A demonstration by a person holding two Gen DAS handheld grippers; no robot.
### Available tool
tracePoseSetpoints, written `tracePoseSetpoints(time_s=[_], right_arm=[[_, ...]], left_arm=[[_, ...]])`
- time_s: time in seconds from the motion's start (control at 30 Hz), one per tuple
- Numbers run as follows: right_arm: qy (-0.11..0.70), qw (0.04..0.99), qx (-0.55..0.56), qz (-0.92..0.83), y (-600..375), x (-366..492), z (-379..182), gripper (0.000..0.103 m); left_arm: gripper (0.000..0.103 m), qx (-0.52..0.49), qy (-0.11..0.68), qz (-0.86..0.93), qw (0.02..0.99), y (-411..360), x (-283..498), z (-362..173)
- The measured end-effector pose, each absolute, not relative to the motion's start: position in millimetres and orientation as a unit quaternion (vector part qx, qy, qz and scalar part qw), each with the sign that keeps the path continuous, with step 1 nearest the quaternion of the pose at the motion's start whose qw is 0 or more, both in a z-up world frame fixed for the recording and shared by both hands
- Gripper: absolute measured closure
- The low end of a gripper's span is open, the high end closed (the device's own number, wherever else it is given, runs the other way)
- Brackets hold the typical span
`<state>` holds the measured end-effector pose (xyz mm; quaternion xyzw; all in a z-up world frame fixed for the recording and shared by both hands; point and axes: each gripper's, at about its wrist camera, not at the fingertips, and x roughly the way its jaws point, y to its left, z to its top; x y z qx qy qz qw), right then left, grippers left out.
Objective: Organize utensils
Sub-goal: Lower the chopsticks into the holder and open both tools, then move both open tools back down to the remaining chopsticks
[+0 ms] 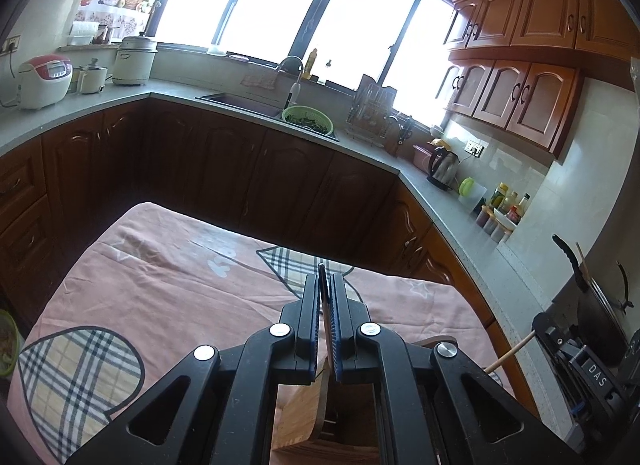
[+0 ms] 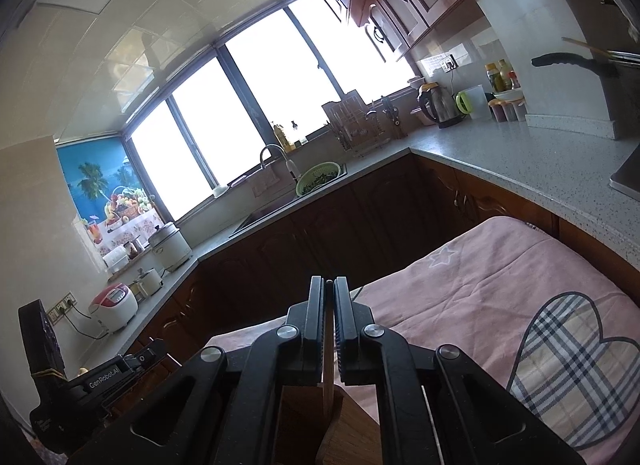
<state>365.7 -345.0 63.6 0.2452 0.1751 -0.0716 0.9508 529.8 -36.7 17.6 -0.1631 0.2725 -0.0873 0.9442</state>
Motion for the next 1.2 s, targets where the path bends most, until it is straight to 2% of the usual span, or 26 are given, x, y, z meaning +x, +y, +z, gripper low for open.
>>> tracePoseSetpoints(time_s=[0.07,0.17,0.27,0.33,0.37,0.4,0.53,0.57,0.6,0.63,0.9,1.2], right_arm=[[0.181,0.949,0.249,-0.067,-345,366,62,0.094],[0.179,0.949,0.251,-0.070,-347,363,59,0.094],[0.180,0.948,0.255,-0.068,-348,361,60,0.090],[0.180,0.946,0.259,-0.070,-350,359,60,0.072],[0.179,0.946,0.262,-0.069,-351,358,61,0.055],[0.178,0.946,0.264,-0.068,-352,356,61,0.041],[0.175,0.944,0.271,-0.065,-355,349,64,0.031],[0.175,0.943,0.276,-0.061,-356,346,64,0.022],[0.174,0.943,0.279,-0.058,-356,344,64,0.018],[0.173,0.943,0.278,-0.056,-355,341,65,0.017],[0.189,0.940,0.280,-0.045,-348,318,61,0.009],[0.210,0.937,0.279,-0.035,-336,279,57,0.008]], left_arm=[[0.099,-0.160,0.276,-0.091,0.943,-31,520,19],[0.095,-0.156,0.281,-0.087,0.943,-28,518,21],[0.077,-0.159,0.285,-0.084,0.942,-26,517,23],[0.070,-0.162,0.284,-0.084,0.941,-24,514,25],[0.069,-0.162,0.284,-0.084,0.941,-23,513,25],[0.063,-0.165,0.284,-0.083,0.941,-22,512,25],[0.043,-0.173,0.284,-0.079,0.940,-15,499,24],[0.041,-0.174,0.283,-0.079,0.940,-14,495,24],[0.037,-0.173,0.283,-0.078,0.940,-12,491,24],[0.033,-0.171,0.282,-0.076,0.941,-10,485,24],[0.024,-0.164,0.294,-0.072,0.939,3,438,20],[0.022,-0.167,0.321,-0.075,0.929,24,387,23]])
